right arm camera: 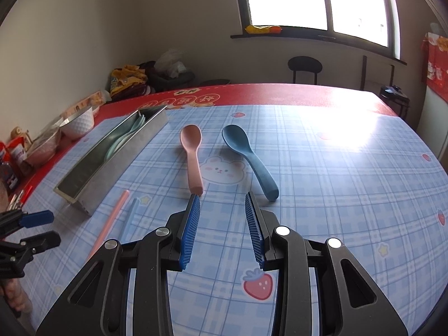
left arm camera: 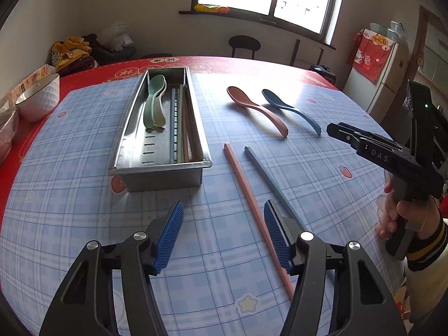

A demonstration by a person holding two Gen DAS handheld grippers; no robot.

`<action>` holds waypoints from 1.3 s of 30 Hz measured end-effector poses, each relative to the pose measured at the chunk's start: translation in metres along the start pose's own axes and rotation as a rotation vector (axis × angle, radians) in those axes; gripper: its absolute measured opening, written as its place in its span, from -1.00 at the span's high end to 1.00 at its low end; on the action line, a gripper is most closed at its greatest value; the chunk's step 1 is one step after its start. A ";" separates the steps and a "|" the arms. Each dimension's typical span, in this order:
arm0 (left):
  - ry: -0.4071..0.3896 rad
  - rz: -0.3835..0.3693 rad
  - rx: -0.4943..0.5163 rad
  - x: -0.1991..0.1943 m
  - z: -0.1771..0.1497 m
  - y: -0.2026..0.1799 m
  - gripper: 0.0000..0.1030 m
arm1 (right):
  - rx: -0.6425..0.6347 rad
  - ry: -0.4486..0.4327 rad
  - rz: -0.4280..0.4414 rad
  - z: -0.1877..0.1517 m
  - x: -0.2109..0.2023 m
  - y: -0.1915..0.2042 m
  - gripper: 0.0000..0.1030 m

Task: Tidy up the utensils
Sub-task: 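Move the left gripper to the pink chopstick and grasp it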

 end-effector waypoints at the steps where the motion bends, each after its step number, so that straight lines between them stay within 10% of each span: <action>1: 0.010 -0.011 0.004 0.004 -0.001 -0.005 -0.05 | 0.002 0.000 0.002 0.000 0.000 0.000 0.35; 17: 0.130 0.042 0.081 0.049 -0.010 -0.022 0.35 | 0.037 -0.008 0.038 0.000 -0.004 -0.004 0.35; 39: 0.108 0.062 0.113 0.054 -0.009 -0.024 0.34 | 0.048 -0.006 0.045 0.001 -0.003 -0.005 0.35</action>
Point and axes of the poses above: each gripper's, at about its wrist camera, not at the fingertips, and x roughly the way its jaws point, y to its left, z to its top, the point moved 10 cm from there along x, roughly the way its jaws point, and after that the axes turned 9 degrees about -z, right-handed, at the moved point
